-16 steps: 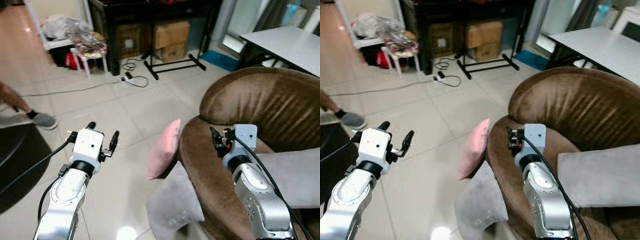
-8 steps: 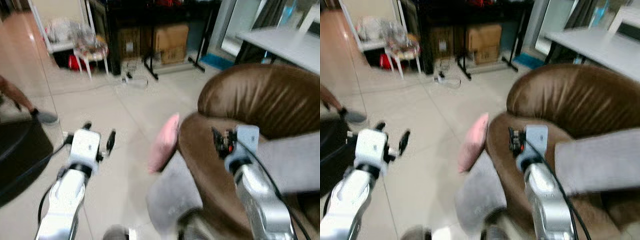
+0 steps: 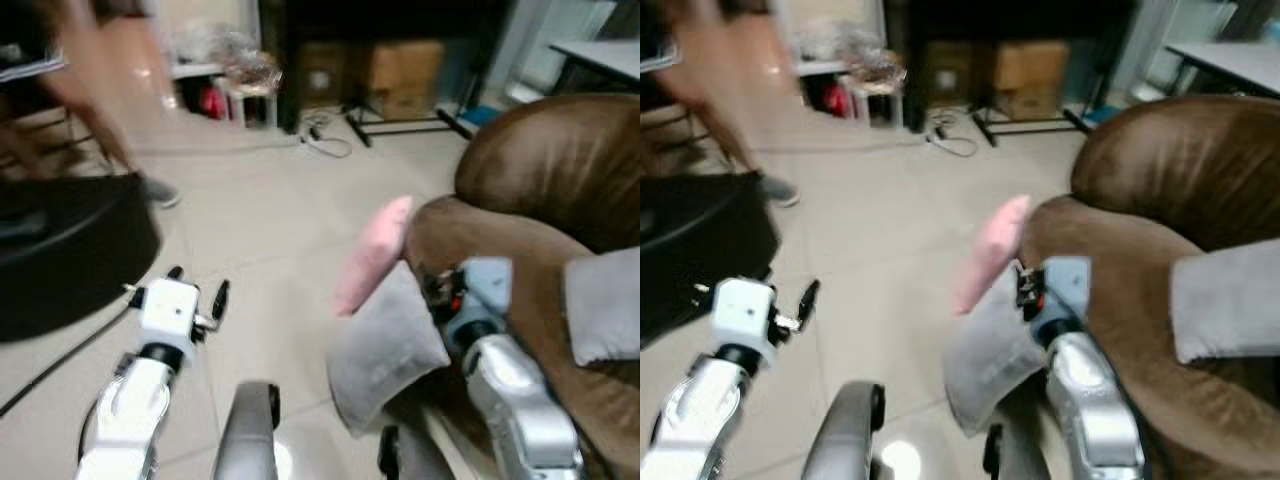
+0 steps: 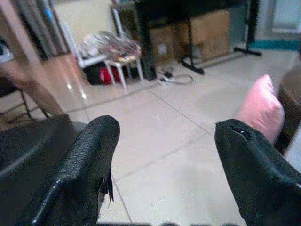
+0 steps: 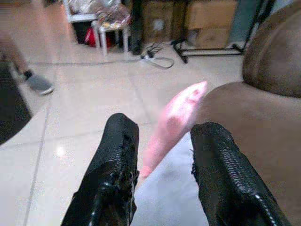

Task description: Move the pillow to the sofa from floor

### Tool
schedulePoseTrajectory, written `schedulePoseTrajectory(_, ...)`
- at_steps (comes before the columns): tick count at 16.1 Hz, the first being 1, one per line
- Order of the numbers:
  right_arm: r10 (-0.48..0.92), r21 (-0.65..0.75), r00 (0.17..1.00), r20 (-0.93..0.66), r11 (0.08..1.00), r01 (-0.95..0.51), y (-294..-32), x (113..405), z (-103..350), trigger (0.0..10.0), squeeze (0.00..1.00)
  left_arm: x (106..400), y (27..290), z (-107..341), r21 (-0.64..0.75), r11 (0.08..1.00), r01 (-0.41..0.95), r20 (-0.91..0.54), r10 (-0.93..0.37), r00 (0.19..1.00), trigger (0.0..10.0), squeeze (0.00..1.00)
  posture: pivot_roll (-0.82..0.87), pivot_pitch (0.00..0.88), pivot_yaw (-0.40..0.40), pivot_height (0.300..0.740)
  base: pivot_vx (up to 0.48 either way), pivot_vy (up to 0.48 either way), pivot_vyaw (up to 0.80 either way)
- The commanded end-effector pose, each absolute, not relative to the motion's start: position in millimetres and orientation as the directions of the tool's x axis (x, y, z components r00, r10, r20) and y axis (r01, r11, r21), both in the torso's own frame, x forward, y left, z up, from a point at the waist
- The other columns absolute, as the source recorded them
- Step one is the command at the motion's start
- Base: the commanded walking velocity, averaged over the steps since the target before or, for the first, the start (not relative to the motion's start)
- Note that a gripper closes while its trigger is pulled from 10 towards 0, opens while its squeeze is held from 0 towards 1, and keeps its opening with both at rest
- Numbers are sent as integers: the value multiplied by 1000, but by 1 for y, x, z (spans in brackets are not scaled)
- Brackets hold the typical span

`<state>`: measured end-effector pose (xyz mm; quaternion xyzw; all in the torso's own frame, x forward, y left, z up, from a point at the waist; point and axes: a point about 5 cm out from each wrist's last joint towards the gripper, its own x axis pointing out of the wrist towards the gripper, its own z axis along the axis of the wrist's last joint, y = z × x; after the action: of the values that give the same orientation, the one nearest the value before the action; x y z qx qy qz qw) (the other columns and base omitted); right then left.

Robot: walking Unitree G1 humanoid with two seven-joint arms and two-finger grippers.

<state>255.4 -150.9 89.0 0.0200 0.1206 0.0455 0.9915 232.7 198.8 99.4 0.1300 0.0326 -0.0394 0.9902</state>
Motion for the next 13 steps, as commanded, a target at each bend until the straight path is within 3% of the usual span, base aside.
schedulePoseTrajectory(1, 61, 19, 974, -217, 998, -59, -159, 259, 96, 10000, 0, 239, 192, 112, 251, 962, 104, -20, -103, 995, 10000, 0, 35, 0, -71, 610, 0, 0, 0)
schedulePoseTrajectory(4, 83, -7, 971, -226, 996, -87, -158, 259, 95, 10000, 0, 238, 192, 112, 240, 965, 110, -10, -111, 994, 10000, 0, 36, 0, -73, 610, 301, 0, 0)
schedulePoseTrajectory(7, 85, -6, 967, -239, 996, -89, -156, 260, 93, 10000, 0, 238, 192, 112, 234, 966, 110, -11, -111, 994, 10000, 0, 38, 0, -77, 610, 351, 0, 698)
schedulePoseTrajectory(13, 68, 5, 964, -258, 998, -69, -157, 260, 91, 10000, 0, 237, 194, 112, 233, 967, 109, -16, -108, 994, 10000, 0, 39, 0, -79, 610, 357, 0, 0)
